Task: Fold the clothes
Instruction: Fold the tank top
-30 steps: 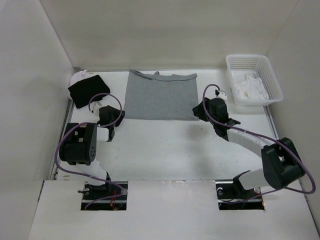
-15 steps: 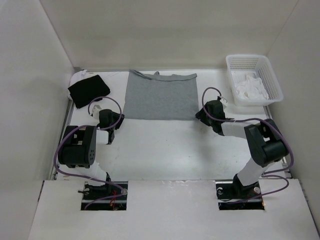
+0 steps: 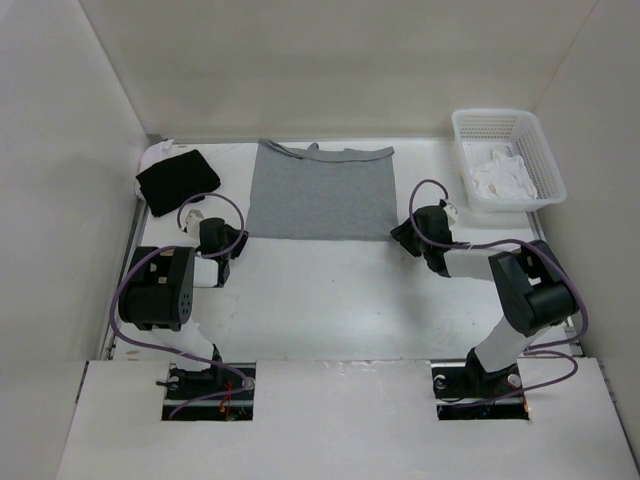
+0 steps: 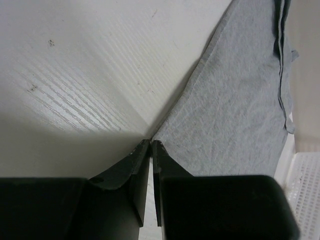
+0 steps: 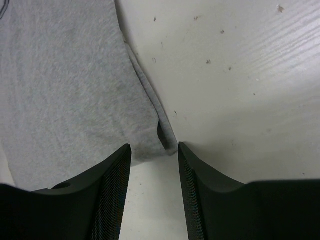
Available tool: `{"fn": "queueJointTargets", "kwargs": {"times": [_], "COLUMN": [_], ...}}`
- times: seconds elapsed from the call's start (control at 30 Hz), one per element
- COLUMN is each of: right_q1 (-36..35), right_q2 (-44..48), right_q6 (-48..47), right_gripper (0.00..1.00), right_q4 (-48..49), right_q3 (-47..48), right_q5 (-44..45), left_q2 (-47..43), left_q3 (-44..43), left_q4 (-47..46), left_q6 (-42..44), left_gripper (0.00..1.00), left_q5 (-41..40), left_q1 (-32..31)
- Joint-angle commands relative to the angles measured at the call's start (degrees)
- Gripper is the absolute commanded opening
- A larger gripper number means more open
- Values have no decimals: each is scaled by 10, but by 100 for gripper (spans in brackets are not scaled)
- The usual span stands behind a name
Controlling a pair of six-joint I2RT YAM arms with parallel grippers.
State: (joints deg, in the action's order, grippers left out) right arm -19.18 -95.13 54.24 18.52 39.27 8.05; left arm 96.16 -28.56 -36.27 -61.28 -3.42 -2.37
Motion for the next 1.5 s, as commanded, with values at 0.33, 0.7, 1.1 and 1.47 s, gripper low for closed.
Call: {"fn": "queueJointTargets", "kwargs": {"times": [0.33, 0.7, 1.1, 1.47], "right_q1": [2, 2, -57, -309], "right_q2": [-10, -7, 381, 646], "right_q6": [55, 71, -79, -228], "right_gripper": [41, 8, 6, 7], "right_q4": [48, 114, -71, -383], "right_q3": [-33, -42, -64, 166], "right_q5": [-3, 26, 83, 278], "left_q2": [-2, -12, -428, -783], "left_q3": [-5, 12, 46, -199], "left_q4": [-33, -74, 128, 459], "left_q6": [-5, -8, 12, 107], "left_gripper": [2, 0, 0, 0], "left_q5": [-5, 1, -6, -41], "left_q1": [-7, -6, 0, -7]}}
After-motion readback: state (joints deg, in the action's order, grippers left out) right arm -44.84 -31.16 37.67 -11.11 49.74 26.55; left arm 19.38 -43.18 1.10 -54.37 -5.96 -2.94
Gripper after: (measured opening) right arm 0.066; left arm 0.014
